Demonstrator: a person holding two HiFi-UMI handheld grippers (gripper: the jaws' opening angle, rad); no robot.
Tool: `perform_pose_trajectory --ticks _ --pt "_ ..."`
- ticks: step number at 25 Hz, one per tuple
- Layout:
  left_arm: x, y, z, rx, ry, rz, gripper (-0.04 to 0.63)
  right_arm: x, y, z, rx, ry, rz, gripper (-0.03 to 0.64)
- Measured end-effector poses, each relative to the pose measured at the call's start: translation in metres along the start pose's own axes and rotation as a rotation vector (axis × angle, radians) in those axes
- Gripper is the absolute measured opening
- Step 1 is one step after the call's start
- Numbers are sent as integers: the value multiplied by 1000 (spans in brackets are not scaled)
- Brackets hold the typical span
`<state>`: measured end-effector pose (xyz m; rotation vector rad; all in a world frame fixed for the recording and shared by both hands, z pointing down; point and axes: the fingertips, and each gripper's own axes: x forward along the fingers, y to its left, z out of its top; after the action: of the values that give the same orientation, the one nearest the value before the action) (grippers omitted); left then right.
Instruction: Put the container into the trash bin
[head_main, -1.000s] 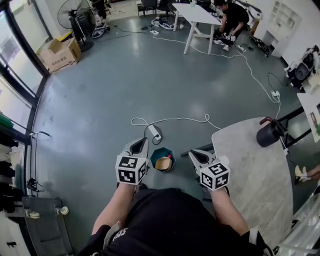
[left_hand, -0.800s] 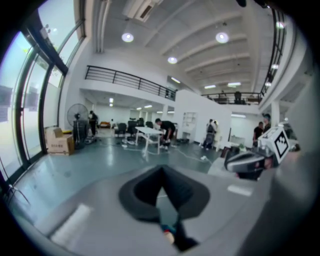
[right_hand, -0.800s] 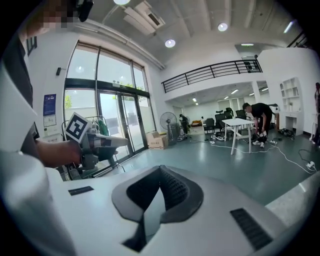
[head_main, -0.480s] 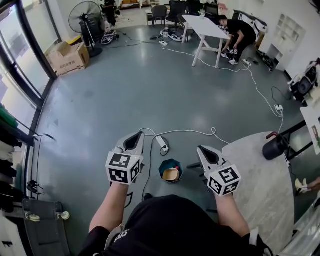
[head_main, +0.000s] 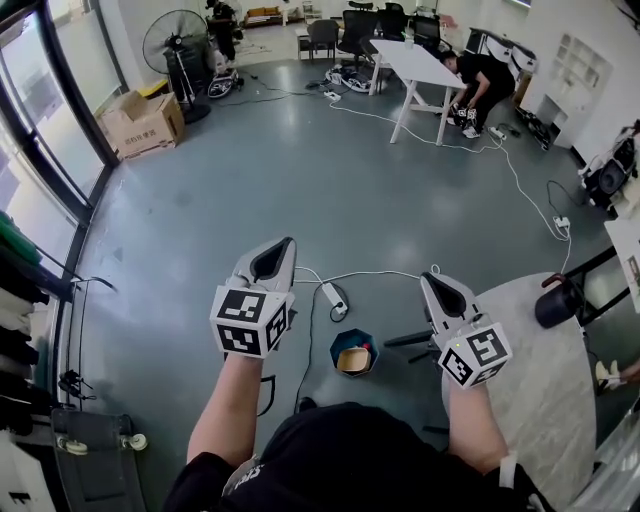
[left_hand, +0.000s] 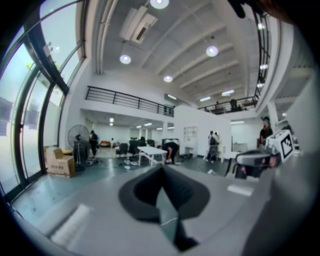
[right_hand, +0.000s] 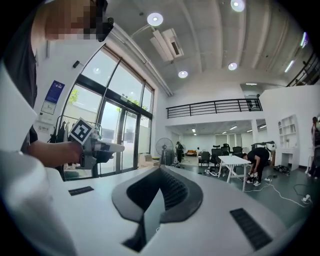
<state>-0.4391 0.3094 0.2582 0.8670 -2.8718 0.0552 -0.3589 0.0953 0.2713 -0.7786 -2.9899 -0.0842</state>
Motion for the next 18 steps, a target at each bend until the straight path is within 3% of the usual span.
perform_pose_trajectory --ticks 4,12,18 --pt "6 8 -1 21 3 -9 9 5 6 6 26 -25 -7 -9" --pt "18 -2 -3 -21 -8 -22 9 -10 -19 2 26 2 -85 -9" --pt "21 -5 -16 -32 19 -8 9 -13 -28 -6 27 21 -89 -9"
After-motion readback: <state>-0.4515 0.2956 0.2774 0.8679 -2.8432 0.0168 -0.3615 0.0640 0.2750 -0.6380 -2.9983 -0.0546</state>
